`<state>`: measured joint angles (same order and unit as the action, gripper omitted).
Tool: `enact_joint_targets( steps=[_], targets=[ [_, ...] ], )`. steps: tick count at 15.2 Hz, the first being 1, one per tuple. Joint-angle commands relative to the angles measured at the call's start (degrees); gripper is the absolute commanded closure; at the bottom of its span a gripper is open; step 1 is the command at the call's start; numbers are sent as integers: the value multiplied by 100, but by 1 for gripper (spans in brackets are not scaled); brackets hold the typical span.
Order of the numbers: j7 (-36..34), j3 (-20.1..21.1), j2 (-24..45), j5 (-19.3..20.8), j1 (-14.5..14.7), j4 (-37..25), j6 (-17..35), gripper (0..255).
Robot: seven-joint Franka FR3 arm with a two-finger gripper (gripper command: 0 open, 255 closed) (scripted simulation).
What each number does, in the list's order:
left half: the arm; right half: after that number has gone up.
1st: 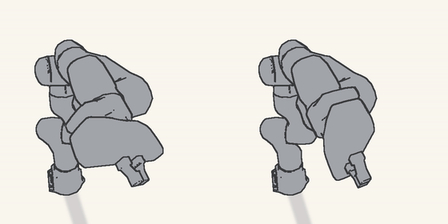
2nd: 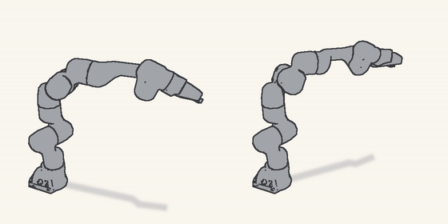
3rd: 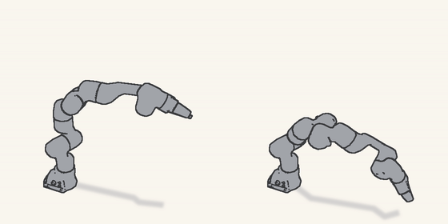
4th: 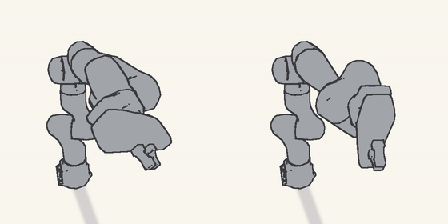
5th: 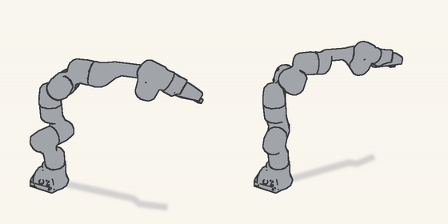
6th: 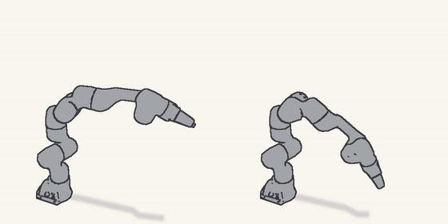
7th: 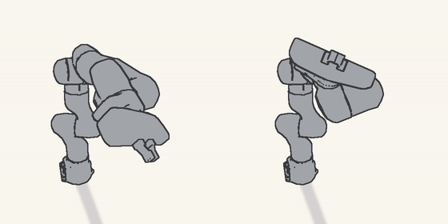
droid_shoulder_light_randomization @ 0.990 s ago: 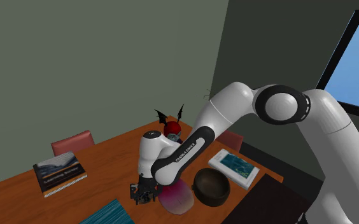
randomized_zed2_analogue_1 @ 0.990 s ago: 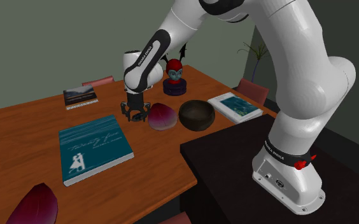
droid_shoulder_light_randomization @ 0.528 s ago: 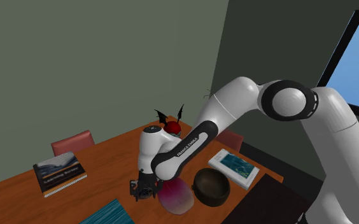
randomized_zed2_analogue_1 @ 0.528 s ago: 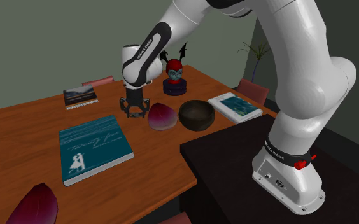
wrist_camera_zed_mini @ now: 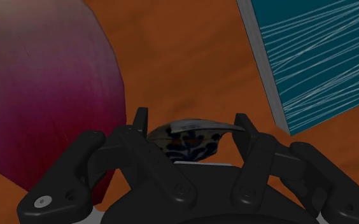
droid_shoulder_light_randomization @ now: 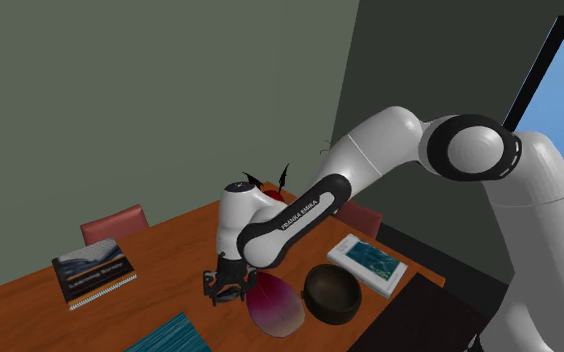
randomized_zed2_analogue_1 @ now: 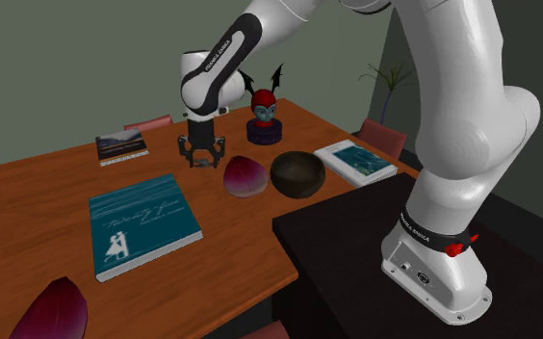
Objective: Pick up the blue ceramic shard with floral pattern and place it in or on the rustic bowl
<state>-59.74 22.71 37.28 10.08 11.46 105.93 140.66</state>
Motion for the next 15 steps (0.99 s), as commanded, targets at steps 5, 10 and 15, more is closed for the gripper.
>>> enact_joint_targets(
  steps=[5, 10, 15],
  targets=[
    [56, 122, -347, -132, -104, 35, -308, 255],
    [97, 214, -614, -244, -175, 23, -577, 255],
    [138, 297, -864, -354, -239, -20, -859, 255]
  ],
)
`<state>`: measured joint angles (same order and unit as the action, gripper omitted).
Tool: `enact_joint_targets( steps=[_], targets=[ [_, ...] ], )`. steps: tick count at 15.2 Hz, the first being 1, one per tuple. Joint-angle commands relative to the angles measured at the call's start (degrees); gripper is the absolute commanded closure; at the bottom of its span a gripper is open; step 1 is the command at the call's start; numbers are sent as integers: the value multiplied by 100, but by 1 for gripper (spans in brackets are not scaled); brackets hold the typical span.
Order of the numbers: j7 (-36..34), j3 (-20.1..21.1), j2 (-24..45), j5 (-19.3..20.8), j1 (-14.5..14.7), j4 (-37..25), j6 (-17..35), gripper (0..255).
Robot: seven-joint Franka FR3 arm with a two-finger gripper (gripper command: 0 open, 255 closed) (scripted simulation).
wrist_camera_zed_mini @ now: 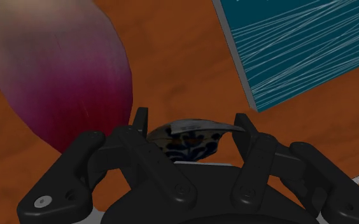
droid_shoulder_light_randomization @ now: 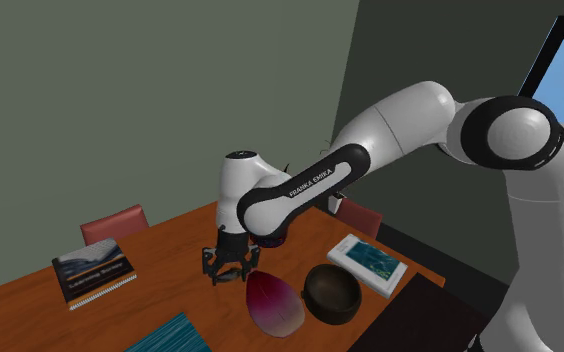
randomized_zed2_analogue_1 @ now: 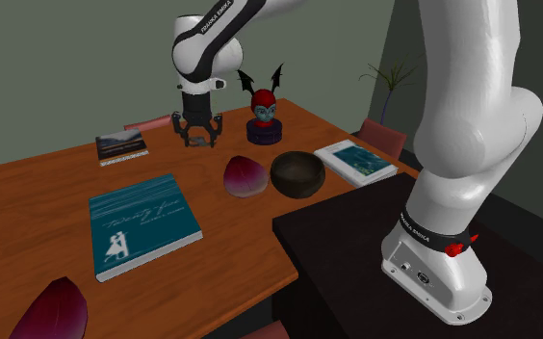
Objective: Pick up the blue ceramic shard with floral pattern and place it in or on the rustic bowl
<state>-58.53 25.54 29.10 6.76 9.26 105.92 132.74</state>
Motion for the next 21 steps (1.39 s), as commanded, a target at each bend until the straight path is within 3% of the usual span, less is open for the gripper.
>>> enact_joint_targets(
  steps=[1, 4, 14, 21],
  targets=[
    [26, 29, -94, -45, -31, -33, -125, 255],
    [44, 64, -204, -95, -57, -66, -261, 255],
    [1322, 336, -2149, -1197, -1082, 2588, 534, 255],
    [2605, 147, -3505, -2191, -1400, 4068, 666, 255]
  ],
)
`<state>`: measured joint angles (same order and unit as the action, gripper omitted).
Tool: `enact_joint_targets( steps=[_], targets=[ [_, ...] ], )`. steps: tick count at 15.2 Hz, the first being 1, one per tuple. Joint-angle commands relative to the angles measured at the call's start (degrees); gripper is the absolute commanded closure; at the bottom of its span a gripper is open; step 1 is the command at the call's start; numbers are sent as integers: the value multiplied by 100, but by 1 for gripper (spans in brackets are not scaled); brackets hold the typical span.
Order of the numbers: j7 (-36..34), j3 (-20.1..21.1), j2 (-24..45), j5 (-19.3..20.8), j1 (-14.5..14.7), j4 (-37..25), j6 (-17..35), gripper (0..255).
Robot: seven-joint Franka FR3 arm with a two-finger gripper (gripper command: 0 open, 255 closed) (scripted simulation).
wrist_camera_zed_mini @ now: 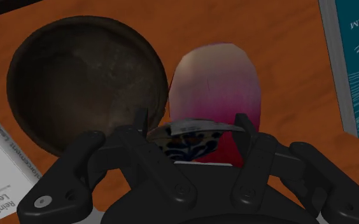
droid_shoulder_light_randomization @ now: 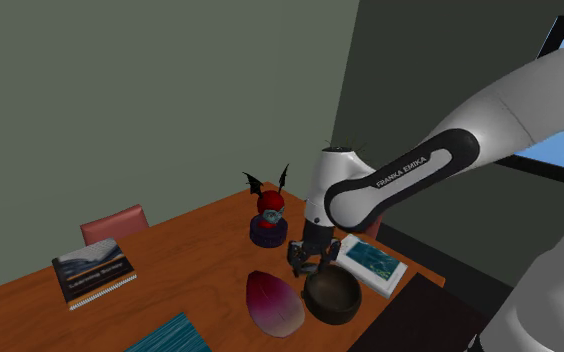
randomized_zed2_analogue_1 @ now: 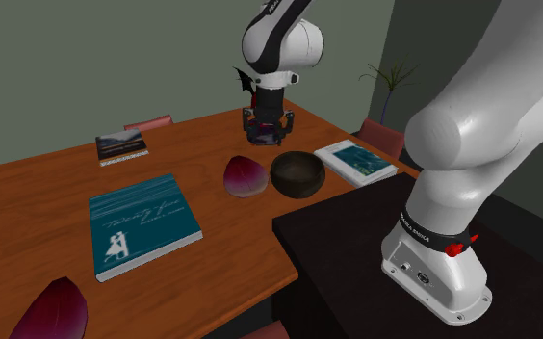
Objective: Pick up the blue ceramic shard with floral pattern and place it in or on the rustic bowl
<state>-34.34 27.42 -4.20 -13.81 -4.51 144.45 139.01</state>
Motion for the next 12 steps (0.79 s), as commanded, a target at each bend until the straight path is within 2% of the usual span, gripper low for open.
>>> enact_joint_targets(
  steps=[1, 6, 12],
  targets=[
    [366, -108, -364, -250, -36, 408, 31, 255],
    [1256, -564, -1356, -651, -91, 1371, -100, 255],
    [1285, -494, -813, -655, -102, 1484, 551, 255]
  ],
)
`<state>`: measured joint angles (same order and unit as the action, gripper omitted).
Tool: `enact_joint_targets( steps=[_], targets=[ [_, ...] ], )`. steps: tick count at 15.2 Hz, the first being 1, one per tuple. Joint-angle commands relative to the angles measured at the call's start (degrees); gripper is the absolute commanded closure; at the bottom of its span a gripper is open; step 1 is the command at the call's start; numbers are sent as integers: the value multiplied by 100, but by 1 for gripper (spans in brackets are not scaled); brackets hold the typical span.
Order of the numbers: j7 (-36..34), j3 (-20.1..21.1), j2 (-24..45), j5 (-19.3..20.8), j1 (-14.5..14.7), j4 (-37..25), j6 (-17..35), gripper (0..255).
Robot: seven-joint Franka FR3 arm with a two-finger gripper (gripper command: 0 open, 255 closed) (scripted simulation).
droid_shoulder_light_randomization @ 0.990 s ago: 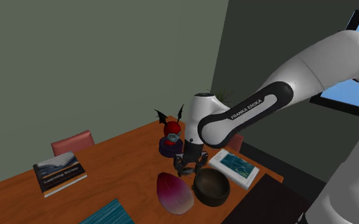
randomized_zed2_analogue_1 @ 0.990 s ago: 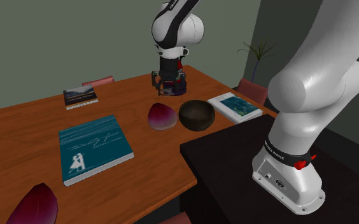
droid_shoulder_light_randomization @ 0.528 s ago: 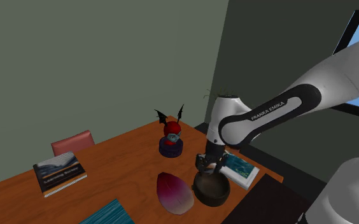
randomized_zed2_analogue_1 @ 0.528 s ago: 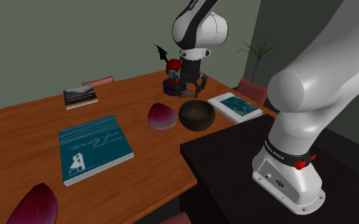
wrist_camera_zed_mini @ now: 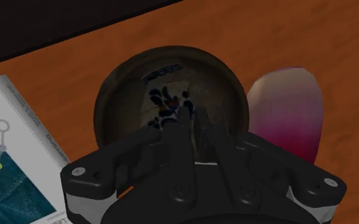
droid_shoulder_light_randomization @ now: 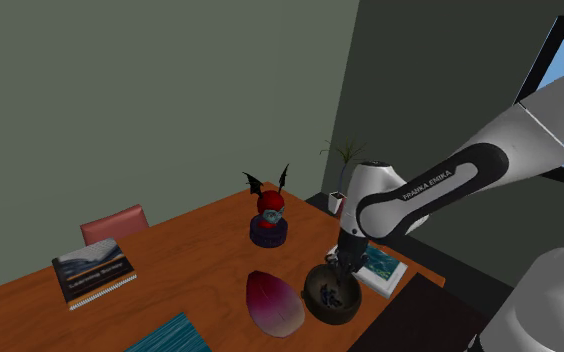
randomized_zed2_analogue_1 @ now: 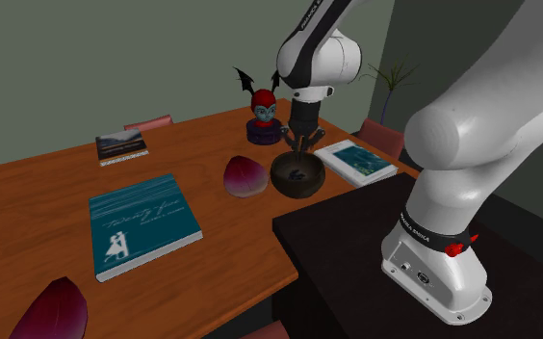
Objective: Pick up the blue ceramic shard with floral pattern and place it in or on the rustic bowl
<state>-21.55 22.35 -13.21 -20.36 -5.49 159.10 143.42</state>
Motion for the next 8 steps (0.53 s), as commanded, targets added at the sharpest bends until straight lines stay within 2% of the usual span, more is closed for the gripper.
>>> enact_joint_targets(
  steps=[1, 2, 3, 4, 6, 8],
  targets=[
    [8, 24, 186, 4, -9, 31, 221, 255],
    [10, 36, 286, 9, -14, 43, 332, 255],
    [8, 22, 198, 12, -14, 22, 218, 255],
    [8, 21, 198, 12, -14, 22, 218, 0],
    [-46, 101, 755, 462, -148, -46, 526, 0],
    [-223, 122, 1323, 1075, -273, -135, 811, 0]
  ],
)
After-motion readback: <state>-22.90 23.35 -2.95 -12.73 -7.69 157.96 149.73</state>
